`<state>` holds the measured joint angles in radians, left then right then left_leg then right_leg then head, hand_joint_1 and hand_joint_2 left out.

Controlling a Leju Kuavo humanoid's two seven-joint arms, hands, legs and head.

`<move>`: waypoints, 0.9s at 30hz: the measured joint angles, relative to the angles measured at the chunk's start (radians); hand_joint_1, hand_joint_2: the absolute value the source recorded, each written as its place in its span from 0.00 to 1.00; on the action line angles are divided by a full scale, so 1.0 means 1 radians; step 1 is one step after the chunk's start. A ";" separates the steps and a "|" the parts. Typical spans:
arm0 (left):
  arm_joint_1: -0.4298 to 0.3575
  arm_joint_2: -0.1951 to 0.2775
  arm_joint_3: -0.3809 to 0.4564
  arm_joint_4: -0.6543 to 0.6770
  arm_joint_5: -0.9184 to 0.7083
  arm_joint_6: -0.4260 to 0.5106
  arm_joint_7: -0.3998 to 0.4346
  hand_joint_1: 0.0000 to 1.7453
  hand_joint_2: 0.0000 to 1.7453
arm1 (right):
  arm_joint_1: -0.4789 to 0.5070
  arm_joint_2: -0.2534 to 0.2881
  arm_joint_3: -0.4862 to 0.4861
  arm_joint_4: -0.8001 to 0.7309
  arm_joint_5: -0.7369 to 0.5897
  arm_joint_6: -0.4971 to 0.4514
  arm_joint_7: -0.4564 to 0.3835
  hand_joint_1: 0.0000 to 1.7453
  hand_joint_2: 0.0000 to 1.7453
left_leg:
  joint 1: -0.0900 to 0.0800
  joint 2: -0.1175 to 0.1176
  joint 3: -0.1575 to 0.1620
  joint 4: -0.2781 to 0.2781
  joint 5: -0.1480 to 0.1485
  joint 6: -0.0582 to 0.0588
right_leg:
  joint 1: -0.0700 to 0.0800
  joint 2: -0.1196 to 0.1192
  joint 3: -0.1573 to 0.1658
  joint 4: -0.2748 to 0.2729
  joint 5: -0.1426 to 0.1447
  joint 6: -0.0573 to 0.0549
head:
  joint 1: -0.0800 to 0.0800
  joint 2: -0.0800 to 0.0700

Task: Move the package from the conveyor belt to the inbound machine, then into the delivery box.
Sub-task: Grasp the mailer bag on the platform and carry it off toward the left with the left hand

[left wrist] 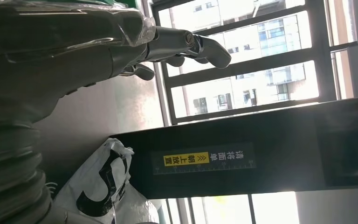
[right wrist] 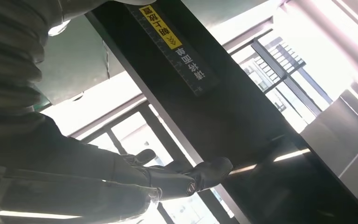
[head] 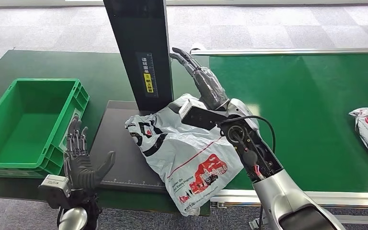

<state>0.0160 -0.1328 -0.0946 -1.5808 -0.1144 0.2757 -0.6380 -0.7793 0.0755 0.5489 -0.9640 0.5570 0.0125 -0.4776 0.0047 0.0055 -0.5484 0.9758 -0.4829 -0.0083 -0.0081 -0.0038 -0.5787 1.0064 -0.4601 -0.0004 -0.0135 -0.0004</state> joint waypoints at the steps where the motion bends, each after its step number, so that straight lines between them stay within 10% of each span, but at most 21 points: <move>1: 0.002 0.000 0.001 -0.002 0.000 0.000 -0.001 0.00 1.00 | 0.003 -0.001 -0.003 -0.010 0.004 -0.002 0.000 0.00 1.00 | 0.000 0.000 0.000 0.000 0.000 0.000 | 0.000 0.000 0.000 0.000 0.000 0.000 | 0.000 0.000; 14: 0.003 0.001 -0.035 -0.007 -0.071 -0.165 0.093 0.00 1.00 | 0.112 0.004 -0.158 -0.088 -0.216 -0.083 0.114 0.00 1.00 | 0.000 0.000 0.000 0.000 0.000 0.000 | 0.000 0.000 0.000 0.000 0.000 0.000 | 0.000 0.000; 27: -0.248 -0.012 -0.171 0.254 -0.367 -0.202 0.307 0.00 1.00 | 0.419 0.018 -0.290 -0.182 -0.377 -0.058 0.069 0.00 1.00 | 0.000 0.000 0.000 0.000 0.000 0.000 | 0.000 0.000 0.000 0.000 0.000 0.000 | 0.000 0.000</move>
<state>-0.2316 -0.1447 -0.2652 -1.3271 -0.4810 0.0737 -0.3306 -0.3600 0.0937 0.2593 -1.1460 0.1802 -0.0453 -0.4090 0.0045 0.0056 -0.5487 0.9759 -0.4831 -0.0082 -0.0084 -0.0039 -0.5787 1.0060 -0.4601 -0.0004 -0.0137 -0.0004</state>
